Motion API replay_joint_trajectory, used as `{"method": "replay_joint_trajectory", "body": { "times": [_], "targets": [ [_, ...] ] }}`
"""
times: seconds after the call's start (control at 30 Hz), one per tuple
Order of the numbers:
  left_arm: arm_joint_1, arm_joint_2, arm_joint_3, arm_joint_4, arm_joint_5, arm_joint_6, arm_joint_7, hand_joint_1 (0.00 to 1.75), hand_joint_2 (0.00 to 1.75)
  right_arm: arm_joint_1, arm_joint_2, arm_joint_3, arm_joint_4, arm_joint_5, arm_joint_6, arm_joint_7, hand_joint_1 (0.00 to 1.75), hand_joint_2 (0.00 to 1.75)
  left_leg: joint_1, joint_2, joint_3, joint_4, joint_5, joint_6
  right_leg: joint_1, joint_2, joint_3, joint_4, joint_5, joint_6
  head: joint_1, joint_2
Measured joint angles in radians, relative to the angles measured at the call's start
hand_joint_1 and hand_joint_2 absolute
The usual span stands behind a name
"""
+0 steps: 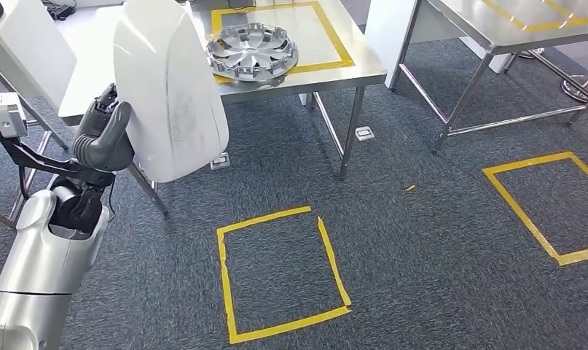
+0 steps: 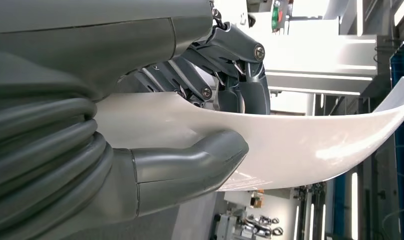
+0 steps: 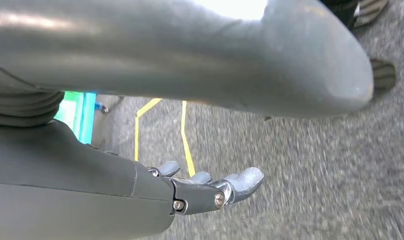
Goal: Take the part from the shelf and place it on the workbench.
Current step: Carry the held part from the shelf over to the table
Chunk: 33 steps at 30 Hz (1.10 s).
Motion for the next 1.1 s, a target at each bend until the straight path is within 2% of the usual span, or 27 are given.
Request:
{"method": "replay_joint_trajectory", "body": {
  "times": [0.03,0.1,0.13,0.17,0.33,0.43,0.53,0.57,0.6,0.63,0.7,0.73,0.77,0.8,0.87,0.9,0.93,0.97,1.0,1.07,1.1],
  "targets": [
    [0.0,0.0,0.0,-0.001,-0.001,0.001,0.0,1.75,1.75,0.0,0.001,-0.005,0.0,-0.007,-0.001,0.004,0.0,0.0,0.001,-0.006,0.0,-0.001,0.001,0.003,0.0,0.01,0.0,-0.003,0.001,-0.003,0.001,0.0],
    [0.001,-0.001,0.0,-0.004,-0.002,0.003,0.001,1.75,1.75,-0.002,0.002,-0.013,0.0,-0.015,-0.003,0.01,0.0,0.0,0.002,-0.015,0.001,0.0,0.002,0.004,-0.001,0.033,0.0,-0.007,-0.001,-0.02,0.004,0.0],
    [0.001,-0.001,0.0,-0.005,-0.002,0.004,0.001,1.75,1.75,-0.004,0.002,-0.016,0.0,-0.016,-0.004,0.012,0.0,0.0,0.002,-0.019,0.0,0.001,0.001,0.004,0.0,0.033,0.002,-0.012,0.002,-0.029,0.005,0.0],
    [0.002,-0.001,-0.001,-0.005,-0.002,0.005,0.002,1.75,1.75,-0.006,0.002,-0.019,0.0,-0.017,-0.005,0.013,0.0,0.0,0.001,-0.022,-0.001,0.001,0.001,0.004,0.0,0.033,0.003,-0.012,0.002,-0.029,0.005,0.0],
    [0.004,0.0,-0.001,-0.005,-0.003,0.008,0.001,1.75,1.75,-0.007,0.002,-0.024,0.0,-0.017,-0.012,0.02,0.0,0.0,0.0,-0.022,-0.004,0.002,0.002,0.006,-0.002,0.033,0.003,-0.017,0.011,-0.008,0.005,0.0],
    [0.004,0.0,-0.001,-0.007,-0.004,0.008,0.0,1.75,1.75,-0.007,0.002,-0.027,0.0,-0.019,-0.015,0.023,0.0,0.0,0.0,-0.022,-0.005,0.002,0.002,0.006,-0.002,0.034,0.003,-0.018,0.012,0.0,0.005,0.0],
    [0.004,0.003,0.0,-0.009,-0.004,0.009,0.0,1.75,1.75,-0.009,0.006,-0.03,0.0,-0.019,-0.016,0.025,0.0,0.0,-0.001,-0.024,0.0,-0.011,0.004,0.019,-0.007,0.031,0.012,-0.029,0.015,0.017,0.004,0.0],
    [0.003,0.003,0.001,-0.012,-0.004,0.01,0.0,1.75,1.75,-0.009,0.007,-0.03,0.0,-0.02,-0.016,0.026,0.0,0.0,0.002,-0.025,0.007,-0.023,0.009,0.024,-0.009,0.038,0.013,-0.028,0.012,0.023,0.004,0.0],
    [0.001,0.002,0.001,-0.015,-0.004,0.01,-0.001,1.75,1.75,-0.01,0.006,-0.032,0.0,-0.02,-0.016,0.027,0.0,0.0,0.006,-0.026,0.015,-0.035,0.015,0.027,-0.009,0.05,0.004,-0.009,-0.001,0.026,0.005,0.0],
    [-0.001,0.0,0.001,-0.017,-0.004,0.011,-0.001,1.75,1.75,-0.01,0.006,-0.033,0.0,-0.02,-0.016,0.028,0.0,0.0,0.011,-0.027,0.02,-0.043,0.02,0.029,-0.01,0.064,-0.018,0.036,-0.025,0.029,0.005,0.0],
    [-0.002,-0.004,0.0,-0.018,-0.004,0.012,0.0,1.75,1.75,-0.008,0.006,-0.037,0.0,-0.02,-0.015,0.03,0.0,0.0,0.013,-0.031,0.021,-0.045,0.02,0.029,-0.016,0.08,-0.089,0.174,-0.086,0.036,0.006,0.0],
    [0.0,-0.006,0.0,-0.018,-0.004,0.013,0.001,1.75,1.75,-0.007,0.006,-0.038,0.0,-0.019,-0.015,0.031,0.0,0.0,0.014,-0.034,0.02,-0.044,0.019,0.026,-0.02,0.081,-0.121,0.232,-0.103,0.04,0.006,0.0],
    [0.002,-0.007,0.0,-0.018,-0.004,0.013,0.002,1.75,1.75,-0.006,0.006,-0.038,0.0,-0.019,-0.015,0.031,0.0,0.0,0.017,-0.037,0.02,-0.041,0.017,0.021,-0.024,0.082,-0.136,0.253,-0.099,0.044,0.006,0.0],
    [0.004,-0.007,0.0,-0.019,-0.004,0.014,0.003,1.75,1.75,-0.005,0.006,-0.039,0.0,-0.018,-0.015,0.03,0.0,0.0,0.023,-0.041,0.02,-0.036,0.014,0.013,-0.029,0.081,-0.13,0.233,-0.076,0.05,0.006,0.0],
    [0.004,-0.008,0.0,-0.021,-0.004,0.016,0.003,1.75,1.75,-0.005,0.005,-0.039,0.0,-0.017,-0.014,0.029,0.0,0.0,0.035,-0.046,0.018,-0.018,0.001,-0.008,-0.042,0.083,-0.071,0.109,-0.013,0.065,0.007,0.0],
    [0.003,-0.007,0.0,-0.023,-0.004,0.016,0.004,1.75,1.75,-0.006,0.006,-0.039,0.0,-0.016,-0.013,0.028,0.0,0.0,0.038,-0.049,0.015,-0.005,-0.008,-0.02,-0.045,0.088,-0.044,0.053,0.006,0.065,0.008,0.0],
    [0.003,-0.007,0.0,-0.024,-0.004,0.017,0.004,1.75,1.75,-0.006,0.007,-0.039,0.0,-0.015,-0.013,0.029,0.0,0.0,0.039,-0.052,0.012,0.004,-0.015,-0.031,-0.046,0.091,-0.027,0.022,0.011,0.06,0.01,0.0],
    [0.003,-0.007,0.001,-0.026,-0.004,0.017,0.004,1.75,1.75,-0.006,0.009,-0.039,0.001,-0.015,-0.012,0.029,0.0,0.0,0.038,-0.055,0.01,0.006,-0.018,-0.04,-0.045,0.094,-0.024,0.016,0.005,0.05,0.011,0.0],
    [0.003,-0.007,0.001,-0.027,-0.004,0.017,0.004,1.75,1.75,-0.006,0.009,-0.039,0.001,-0.014,-0.012,0.029,0.0,0.0,0.037,-0.057,0.011,0.005,-0.019,-0.046,-0.043,0.095,-0.024,0.017,0.004,0.035,0.012,0.0],
    [0.003,-0.007,0.001,-0.029,-0.004,0.017,0.004,1.75,1.75,-0.006,0.009,-0.039,0.001,-0.014,-0.012,0.029,0.0,0.0,0.039,-0.056,0.012,0.003,-0.022,-0.055,-0.041,0.093,-0.022,0.019,0.001,0.015,0.011,0.0],
    [0.003,-0.006,0.001,-0.029,-0.004,0.017,0.004,1.75,1.75,-0.006,0.009,-0.039,0.001,-0.014,-0.012,0.029,0.0,0.0,0.04,-0.052,0.003,0.023,-0.032,-0.058,-0.041,0.092,-0.019,0.018,0.0,0.007,0.009,0.0]
  ]
}}
